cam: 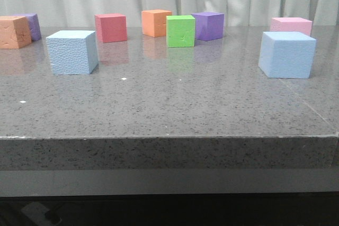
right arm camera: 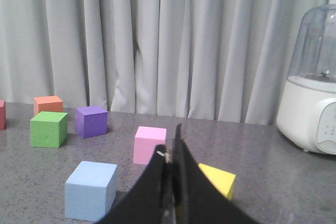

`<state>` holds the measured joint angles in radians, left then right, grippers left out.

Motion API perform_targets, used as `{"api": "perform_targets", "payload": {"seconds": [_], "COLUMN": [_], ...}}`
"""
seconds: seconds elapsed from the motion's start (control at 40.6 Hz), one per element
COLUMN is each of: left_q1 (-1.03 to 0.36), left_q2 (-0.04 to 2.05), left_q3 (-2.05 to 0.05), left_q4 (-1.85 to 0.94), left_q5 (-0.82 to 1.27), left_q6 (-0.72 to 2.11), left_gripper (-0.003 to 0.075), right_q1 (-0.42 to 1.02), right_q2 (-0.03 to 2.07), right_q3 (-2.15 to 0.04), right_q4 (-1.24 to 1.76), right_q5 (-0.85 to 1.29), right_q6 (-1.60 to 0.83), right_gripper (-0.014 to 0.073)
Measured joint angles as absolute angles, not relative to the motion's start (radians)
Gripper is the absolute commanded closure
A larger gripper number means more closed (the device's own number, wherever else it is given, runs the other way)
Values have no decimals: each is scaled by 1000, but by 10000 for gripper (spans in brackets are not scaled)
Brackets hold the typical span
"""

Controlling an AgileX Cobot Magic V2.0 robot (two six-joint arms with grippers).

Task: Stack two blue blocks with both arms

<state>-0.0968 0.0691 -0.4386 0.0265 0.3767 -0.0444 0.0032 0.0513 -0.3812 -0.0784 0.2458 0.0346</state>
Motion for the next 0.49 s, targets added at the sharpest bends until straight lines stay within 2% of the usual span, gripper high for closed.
{"api": "perform_targets", "payload": {"seconds": [0.222, 0.493], "left_q1": [-97, -97], "left_q2": [240, 321], "left_q3": [-646, -660], "left_q4": [0, -27], "left_q5": [513, 516], "left_q6": [-44, -44], "left_gripper": [741, 741], "right_q1": [3, 3], "right_q2": [238, 384], "right_q3": [-616, -649], "right_q4": [-58, -47], "right_q5": [446, 486], "right_q6": [35, 35], "right_gripper": [660, 660]}}
